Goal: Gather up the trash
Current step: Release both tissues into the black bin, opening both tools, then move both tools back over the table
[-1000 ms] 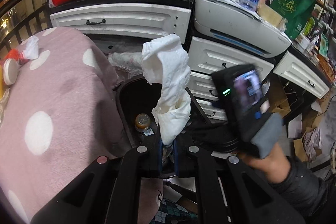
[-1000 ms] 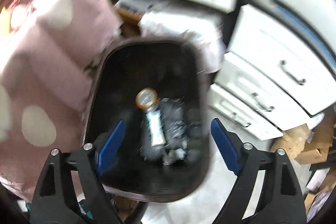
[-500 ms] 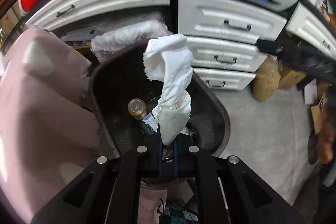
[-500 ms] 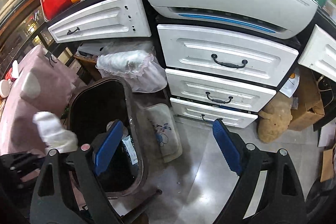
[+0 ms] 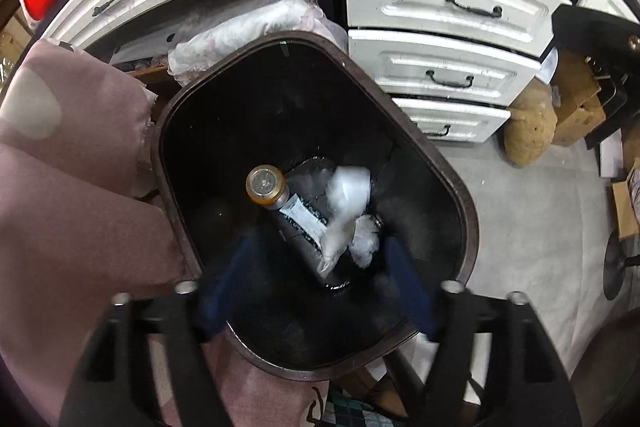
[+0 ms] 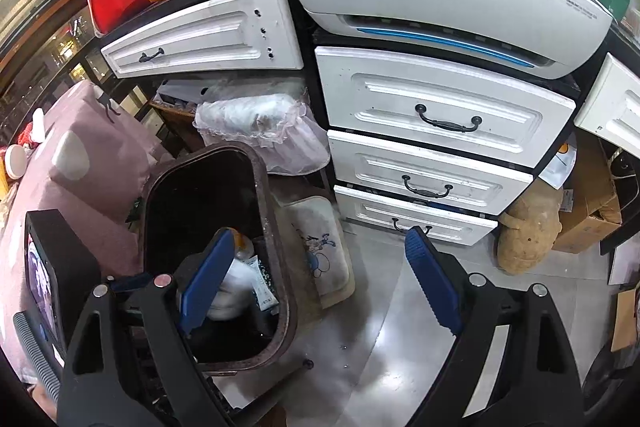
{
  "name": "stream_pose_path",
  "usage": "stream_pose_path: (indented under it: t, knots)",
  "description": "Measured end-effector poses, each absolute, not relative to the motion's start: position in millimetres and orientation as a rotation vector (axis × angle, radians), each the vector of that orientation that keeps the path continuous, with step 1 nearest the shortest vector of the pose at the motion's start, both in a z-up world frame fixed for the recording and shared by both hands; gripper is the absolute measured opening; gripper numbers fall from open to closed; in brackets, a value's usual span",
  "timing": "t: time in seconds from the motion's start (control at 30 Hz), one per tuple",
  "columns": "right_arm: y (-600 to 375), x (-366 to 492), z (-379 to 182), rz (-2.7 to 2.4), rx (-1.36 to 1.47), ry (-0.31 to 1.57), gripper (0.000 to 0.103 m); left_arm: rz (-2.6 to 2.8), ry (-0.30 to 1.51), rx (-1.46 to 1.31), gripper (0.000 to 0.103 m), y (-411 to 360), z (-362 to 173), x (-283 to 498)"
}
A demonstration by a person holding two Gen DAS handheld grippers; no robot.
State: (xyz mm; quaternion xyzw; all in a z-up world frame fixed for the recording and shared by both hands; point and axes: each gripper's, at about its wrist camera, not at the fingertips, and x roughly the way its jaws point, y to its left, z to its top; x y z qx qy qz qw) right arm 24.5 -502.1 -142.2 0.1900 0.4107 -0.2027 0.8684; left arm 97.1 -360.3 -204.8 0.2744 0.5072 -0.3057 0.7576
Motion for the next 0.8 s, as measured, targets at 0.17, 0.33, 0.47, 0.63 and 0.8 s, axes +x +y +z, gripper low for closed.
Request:
stream_pose_path:
  t: [0.17,0.33,0.47,0.63,0.8]
  knots:
    - [-502.0,24.3,-138.4,-0.423,0.404,0.848,0.088,-0.685,1.074,0.598,0.088,-357.8,-193.1,90.5]
    - [-503.0,24.4,-135.1,-0.42,0.413,0.839,0.089,-0.687,1.086,0.549,0.089,-342.6,-175.9,85.5]
    - [-498.9,25.0,-129.6,-0.404,0.42,0.821,0.091,-0.706,1.103,0.467,0.09,-315.9,-151.3,80.3]
    - [-482.2,35.1,-118.8,-0.36,0.395,0.804,0.091,-0.743,1.027,0.381,0.094,-278.0,-107.8,68.7]
    - [-455.7,48.9,-104.2,-0.293,0.355,0.78,0.091,-0.694,0.926,0.343,0.096,-237.1,-71.9,63.5]
